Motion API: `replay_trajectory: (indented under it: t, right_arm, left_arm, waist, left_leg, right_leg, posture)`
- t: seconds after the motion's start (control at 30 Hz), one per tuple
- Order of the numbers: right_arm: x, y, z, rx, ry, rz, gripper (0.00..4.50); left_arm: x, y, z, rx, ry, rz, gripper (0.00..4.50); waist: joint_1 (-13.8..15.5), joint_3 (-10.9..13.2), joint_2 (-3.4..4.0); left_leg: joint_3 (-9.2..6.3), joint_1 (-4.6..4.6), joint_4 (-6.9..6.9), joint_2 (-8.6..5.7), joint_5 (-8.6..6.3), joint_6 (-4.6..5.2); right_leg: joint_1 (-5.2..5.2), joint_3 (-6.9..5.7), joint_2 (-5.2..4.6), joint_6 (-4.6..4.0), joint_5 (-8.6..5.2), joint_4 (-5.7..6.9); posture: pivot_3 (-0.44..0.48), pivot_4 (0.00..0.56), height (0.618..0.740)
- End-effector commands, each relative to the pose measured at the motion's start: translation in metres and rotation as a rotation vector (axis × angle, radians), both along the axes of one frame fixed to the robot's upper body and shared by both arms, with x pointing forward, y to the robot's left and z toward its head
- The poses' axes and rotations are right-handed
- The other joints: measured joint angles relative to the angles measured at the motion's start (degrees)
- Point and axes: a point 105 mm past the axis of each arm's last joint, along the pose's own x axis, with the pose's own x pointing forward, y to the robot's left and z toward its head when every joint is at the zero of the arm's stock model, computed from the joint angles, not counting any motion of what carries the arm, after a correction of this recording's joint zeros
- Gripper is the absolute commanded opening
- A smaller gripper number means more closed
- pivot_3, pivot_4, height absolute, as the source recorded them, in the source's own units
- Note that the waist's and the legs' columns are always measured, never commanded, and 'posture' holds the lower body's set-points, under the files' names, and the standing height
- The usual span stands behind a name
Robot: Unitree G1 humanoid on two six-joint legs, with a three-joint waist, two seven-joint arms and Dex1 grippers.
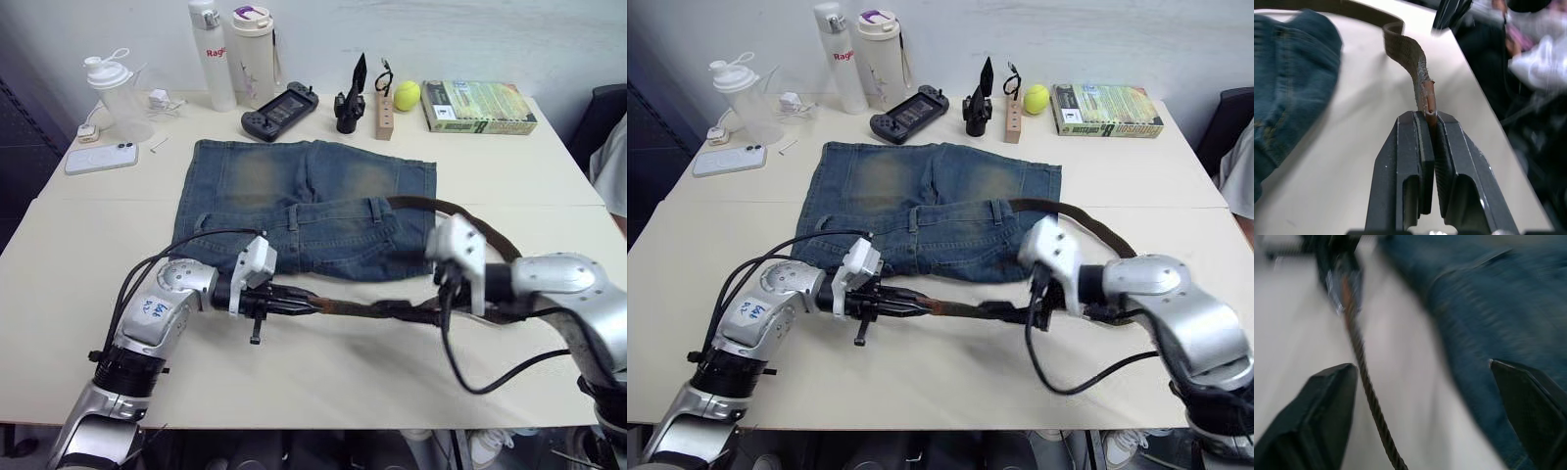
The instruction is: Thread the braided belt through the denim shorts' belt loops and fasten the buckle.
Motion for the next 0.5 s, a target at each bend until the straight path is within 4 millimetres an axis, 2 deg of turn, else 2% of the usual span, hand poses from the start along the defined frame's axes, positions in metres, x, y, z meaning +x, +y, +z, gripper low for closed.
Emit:
replay_trajectory:
  t: [0.03, 0.13, 0.17, 0.23, 0.27, 0.33, 0.43, 0.5]
  right_arm:
    - [-0.034, -0.021, 0.02, 0.362, 0.148, 0.004, 4.47]
    - [-0.052, -0.022, 0.025, 0.581, 0.232, 0.006, 4.47]
    - [-0.06, -0.017, 0.024, 0.66, 0.287, 0.028, 4.47]
    - [-0.07, 0.004, 0.007, 0.763, 0.445, 0.024, 4.47]
    - [-0.062, 0.016, -0.012, 0.777, 0.539, -0.052, 4.47]
    - [-0.05, 0.036, -0.031, 0.804, 0.644, -0.139, 4.47]
    - [-0.031, 0.055, -0.031, 0.942, 0.697, -0.183, 4.47]
    - [-0.017, 0.056, -0.028, 1.038, 0.703, -0.231, 4.47]
  left_arm:
    - [0.001, 0.004, 0.015, -0.213, 0.258, 0.074, 0.0]
    - [0.004, 0.007, 0.022, -0.349, 0.458, 0.128, 0.0]
    - [0.002, 0.007, 0.023, -0.374, 0.506, 0.127, 0.0]
    - [-0.004, 0.007, 0.022, -0.395, 0.567, 0.11, 0.0]
    - [-0.007, 0.006, 0.024, -0.406, 0.584, 0.1, 0.0]
    - [-0.01, 0.005, 0.026, -0.413, 0.598, 0.089, 0.0]
    - [-0.011, 0.006, 0.026, -0.41, 0.606, 0.095, 0.0]
    - [-0.011, 0.006, 0.026, -0.404, 0.605, 0.102, 0.0]
  waist:
    - [0.13, 0.0, 0.0]
    - [-0.28, 0.02, 0.03]
    - [-0.32, 0.02, 0.03]
    - [-0.56, 0.01, 0.03]
    - [-0.82, 0.01, 0.03]
    - [-1.57, 0.0, 0.02]
    - [-1.63, 0.06, 0.11]
    - [-1.58, 0.06, 0.12]
  left_leg:
    - [-0.21, -0.02, 0.0, -0.01, -0.01, 0.02]
    - [-0.5, 0.11, 0.0, -0.01, -0.07, 0.05]
    - [-0.52, 0.14, -0.01, -0.01, -0.06, 0.05]
    - [-0.54, 0.21, -0.02, 0.0, -0.06, 0.04]
    - [-0.54, 0.26, -0.05, 0.02, -0.06, 0.03]
    - [-0.51, 0.3, -0.1, 0.03, -0.02, -0.05]
    - [-0.45, 0.22, -0.07, -0.07, -0.01, -0.09]
    - [-0.44, 0.21, -0.08, -0.07, 0.0, -0.11]
  right_leg:
    - [0.09, -0.01, -0.01, 0.0, 0.0, -0.02]
    - [0.43, -0.04, 0.01, 0.0, 0.0, -0.22]
    - [0.51, -0.05, 0.01, 0.01, 0.0, -0.27]
    - [0.57, -0.05, 0.02, 0.02, -0.01, -0.3]
    - [0.59, -0.05, 0.04, 0.02, -0.02, -0.29]
    - [0.54, 0.02, 0.09, 0.01, -0.03, -0.23]
    - [0.35, 0.13, 0.05, 0.04, -0.05, -0.1]
    - [0.32, 0.16, 0.09, 0.04, -0.06, -0.1]
  posture:
    - [0.0, 0.15, 0.74]
    - [0.0, 0.15, 0.74]
    - [0.0, 0.15, 0.74]
    - [0.0, 0.15, 0.74]
    - [0.0, 0.15, 0.74]
    - [0.0, 0.15, 0.74]
    - [0.0, 0.15, 0.74]
    - [0.0, 0.15, 0.74]
